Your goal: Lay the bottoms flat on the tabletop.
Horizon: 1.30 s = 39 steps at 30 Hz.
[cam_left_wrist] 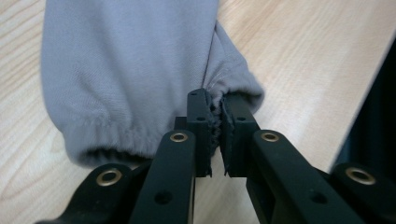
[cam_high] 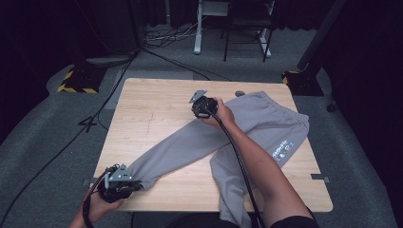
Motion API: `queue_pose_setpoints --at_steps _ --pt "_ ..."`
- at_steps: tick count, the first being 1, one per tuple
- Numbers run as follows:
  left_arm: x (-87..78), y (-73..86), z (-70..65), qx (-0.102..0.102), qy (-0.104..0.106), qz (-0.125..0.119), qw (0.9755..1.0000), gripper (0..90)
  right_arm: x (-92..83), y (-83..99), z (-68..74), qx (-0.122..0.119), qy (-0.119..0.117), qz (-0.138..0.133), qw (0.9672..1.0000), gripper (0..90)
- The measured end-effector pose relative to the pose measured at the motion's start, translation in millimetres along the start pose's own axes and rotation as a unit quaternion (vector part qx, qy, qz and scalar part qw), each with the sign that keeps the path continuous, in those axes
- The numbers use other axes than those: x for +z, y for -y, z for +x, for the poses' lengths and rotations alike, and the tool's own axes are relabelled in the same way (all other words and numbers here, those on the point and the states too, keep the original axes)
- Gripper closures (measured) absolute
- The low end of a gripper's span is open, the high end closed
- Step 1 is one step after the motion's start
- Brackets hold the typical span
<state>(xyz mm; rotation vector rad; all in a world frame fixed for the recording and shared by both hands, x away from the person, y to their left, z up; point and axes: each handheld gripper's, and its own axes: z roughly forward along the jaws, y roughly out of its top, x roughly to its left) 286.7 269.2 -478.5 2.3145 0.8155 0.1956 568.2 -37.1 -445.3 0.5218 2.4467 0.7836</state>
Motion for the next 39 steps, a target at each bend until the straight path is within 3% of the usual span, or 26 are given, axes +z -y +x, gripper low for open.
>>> queue_pose_setpoints --at_steps 4,8,10,11,15,16,18,20,22,23,24,26,29,35,37,39 --pt "-1.6 -6.1 1.9 -0.013 0.003 -0.041 0.9991 55.5 -33.3 18.8 -11.9 0.052 -0.037 -0.03 0.9975 54.1" --pt "7.9 -20.9 -4.8 0.005 0.022 -0.046 0.9987 43.1 -73.4 58.3 -23.9 0.076 -0.06 -0.034 0.9947 47.9" --pt "17.6 -27.9 -11.3 0.017 0.023 -0.033 0.999 41.6 -87.6 80.7 -21.2 0.067 -0.074 -0.038 0.9943 47.8" --pt "22.2 -30.5 -13.2 0.023 0.027 -0.026 0.999 40.9 -92.4 90.6 -17.4 0.059 -0.101 -0.038 0.9924 48.1" --pt "32.4 -32.9 -15.1 0.032 0.045 -0.026 0.9982 47.4 -100.1 110.5 12.9 -0.007 -0.157 -0.018 0.9875 47.4" --pt "34.0 -32.3 -15.2 0.038 0.046 -0.022 0.998 52.9 -100.0 110.1 20.6 -0.012 -0.17 -0.021 0.9851 47.4" --pt "36.4 -29.4 -15.5 0.038 0.042 -0.017 0.9983 58.8 -98.5 106.3 36.2 -0.024 -0.209 -0.033 0.977 47.8" --pt "39.2 -25.0 -14.7 0.036 0.033 -0.006 0.9988 62.1 -94.2 99.2 53.2 -0.051 -0.221 -0.034 0.9733 47.6" --pt "38.6 -21.6 -10.9 0.019 0.036 -0.02 0.999 63.3 -86.8 92.7 67.5 -0.073 -0.242 -0.036 0.9668 47.8" --pt "38.0 -21.2 -9.6 0.019 0.031 -0.019 0.9992 63.7 -82.2 89.4 74.3 -0.083 -0.243 -0.029 0.966 47.7" --pt "37.7 -20.4 -8.6 0.014 0.028 -0.022 0.9993 63.3 -77.7 86.1 80.3 -0.095 -0.234 -0.019 0.9673 46.5" --pt "37.7 -19.0 -7.9 0.013 0.029 -0.026 0.9992 64.5 -70.9 80.7 88.2 -0.103 -0.244 -0.018 0.9642 46.9" --pt "37.4 -18.9 -7.8 0.019 0.016 -0.025 0.9994 71.6 -63.7 75.0 95.8 -0.111 -0.24 -0.012 0.9643 49.9" --pt "31.8 -16.5 -9.9 0.04 0.008 -0.023 0.9989 79.6 -57.4 68.1 97.4 -0.12 -0.204 -0.02 0.9715 81.8" --pt "22.4 -13.8 -10.8 0.043 0.016 -0.043 0.9981 80.2 -58.5 66.1 94.1 -0.12 -0.208 -0.027 0.9703 86.8" --pt "10.1 -11.3 -10.7 0.047 0.011 -0.068 0.9965 80.3 -62.4 62.2 89.5 -0.11 -0.205 -0.034 0.972 87.3"
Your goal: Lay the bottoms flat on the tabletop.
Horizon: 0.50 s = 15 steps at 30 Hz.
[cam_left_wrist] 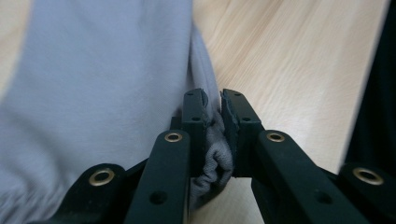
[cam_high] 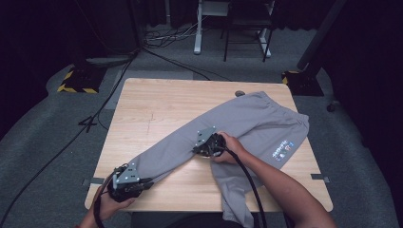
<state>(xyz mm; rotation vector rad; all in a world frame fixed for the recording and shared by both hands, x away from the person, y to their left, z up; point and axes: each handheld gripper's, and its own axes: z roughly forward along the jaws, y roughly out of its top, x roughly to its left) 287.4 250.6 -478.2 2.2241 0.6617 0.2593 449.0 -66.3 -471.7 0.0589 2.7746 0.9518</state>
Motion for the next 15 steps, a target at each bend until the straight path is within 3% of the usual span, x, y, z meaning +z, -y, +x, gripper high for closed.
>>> queue_pose_setpoints --at_steps 4,8,11,13,14,15 --pt "-21.0 3.5 3.2 -0.002 -0.016 -0.036 0.9992 80.2 -8.3 -11.9 -9.8 0.032 -0.017 -0.028 0.9989 87.1" --pt "-30.8 10.0 5.8 -0.001 -0.027 -0.033 0.9991 80.1 -3.7 -25.2 -18.6 0.05 -0.019 -0.03 0.9981 86.4" --pt "-38.7 16.8 8.8 -0.002 -0.028 -0.032 0.9991 80.1 3.3 -33.7 -23.3 0.069 0.011 -0.023 0.9973 83.8" --pt "-43.3 21.2 10.1 -0.009 -0.027 -0.027 0.9992 79.7 12.0 -35.2 -26.4 0.064 0.039 0.0 0.9972 83.9" --pt "-44.8 23.1 10.2 -0.012 -0.034 -0.025 0.999 78.7 16.4 -33.7 -29.3 0.063 0.041 0.009 0.9971 82.3" --pt "-45.4 24.5 10.6 -0.025 -0.037 -0.03 0.9986 74.3 19.4 -31.7 -31.6 0.07 0.047 0.016 0.9963 78.4"
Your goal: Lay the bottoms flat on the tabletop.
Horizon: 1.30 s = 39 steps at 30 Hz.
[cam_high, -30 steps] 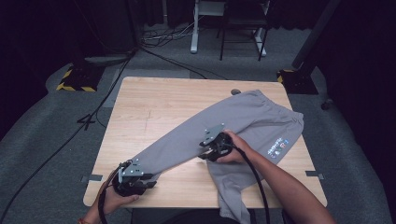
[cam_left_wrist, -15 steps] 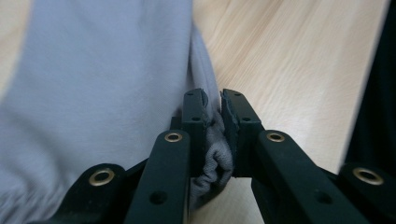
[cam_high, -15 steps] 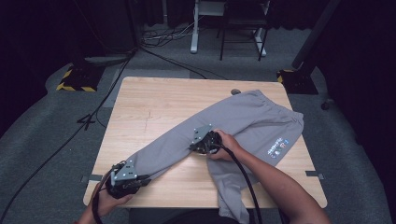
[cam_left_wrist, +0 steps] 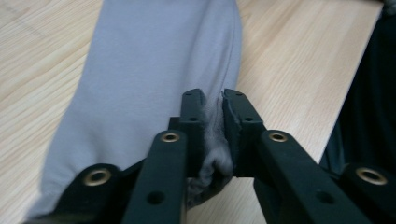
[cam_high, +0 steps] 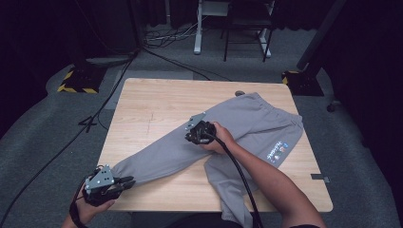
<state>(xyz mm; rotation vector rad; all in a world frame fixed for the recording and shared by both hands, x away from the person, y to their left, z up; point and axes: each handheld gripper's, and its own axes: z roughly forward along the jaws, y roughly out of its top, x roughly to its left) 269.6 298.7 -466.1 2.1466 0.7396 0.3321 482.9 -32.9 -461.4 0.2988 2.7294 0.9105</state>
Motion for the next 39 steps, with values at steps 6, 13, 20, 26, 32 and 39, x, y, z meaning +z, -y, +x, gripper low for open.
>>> queue_pose_setpoints --at_steps 6,13,20,26,32,39 --pt "1.8 -10.6 -4.9 -0.031 -0.018 -0.028 0.9989 36.1 -34.7 20.8 -18.9 0.044 0.034 -0.025 0.9982 54.1" --pt "43.2 -46.2 -7.7 0.013 0.002 0.006 0.9999 25.6 -122.0 101.9 -52.0 0.125 0.131 -0.012 0.9833 42.2" --pt "92.5 -62.5 14.1 0.018 -0.008 0.063 0.9978 32.5 -161.8 216.8 -68.8 0.32 0.203 0.008 0.9253 39.3" --pt "104.8 -58.8 33.9 -0.011 0.007 0.1 0.9949 43.2 -148.5 252.7 -73.3 0.385 0.22 0.022 0.896 33.8" --pt "114.5 -62.2 30.5 -0.014 0.044 0.099 0.994 45.1 -133.5 245.5 -99.4 0.38 0.224 0.004 0.8977 35.2" --pt "122.9 -73.4 10.3 -0.003 0.081 0.121 0.9894 44.2 -102.1 214.2 -139.4 0.346 0.197 0.01 0.9174 37.3"
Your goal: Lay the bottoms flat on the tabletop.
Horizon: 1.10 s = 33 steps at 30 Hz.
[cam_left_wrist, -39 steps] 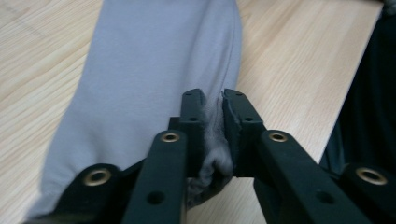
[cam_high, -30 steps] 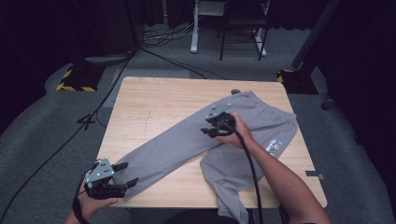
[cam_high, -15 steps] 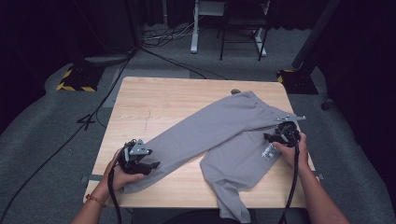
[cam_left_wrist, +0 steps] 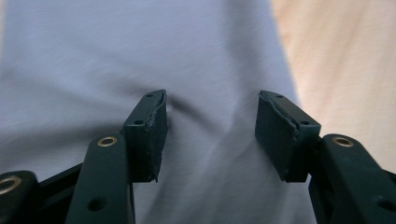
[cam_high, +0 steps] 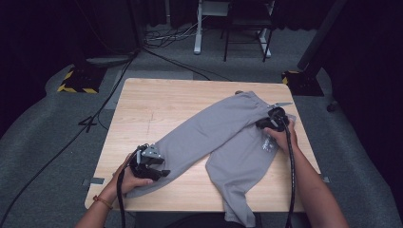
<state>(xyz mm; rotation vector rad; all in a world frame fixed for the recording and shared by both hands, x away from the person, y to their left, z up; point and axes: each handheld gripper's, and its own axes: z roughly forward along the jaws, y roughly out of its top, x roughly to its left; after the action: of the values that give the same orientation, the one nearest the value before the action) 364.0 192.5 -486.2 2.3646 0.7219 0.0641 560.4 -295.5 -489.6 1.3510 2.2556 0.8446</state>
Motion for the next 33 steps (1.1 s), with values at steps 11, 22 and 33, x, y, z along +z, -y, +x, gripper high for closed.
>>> queue_pose_setpoints --at_steps 11,22,33 --pt "26.6 -27.7 -59.5 0.078 0.065 0.038 0.9941 43.5 53.7 -64.8 60.6 -0.068 -0.051 0.009 0.9963 37.3" --pt "35.5 -50.1 -92.3 0.141 0.043 0.037 0.9885 35.1 58.7 -90.1 160.5 -0.174 -0.095 -0.019 0.98 40.0" --pt "31.5 -65.6 11.8 0.018 -0.081 -0.015 0.9964 30.8 -30.6 -17.5 146.4 -0.197 -0.138 -0.02 0.9704 36.5"
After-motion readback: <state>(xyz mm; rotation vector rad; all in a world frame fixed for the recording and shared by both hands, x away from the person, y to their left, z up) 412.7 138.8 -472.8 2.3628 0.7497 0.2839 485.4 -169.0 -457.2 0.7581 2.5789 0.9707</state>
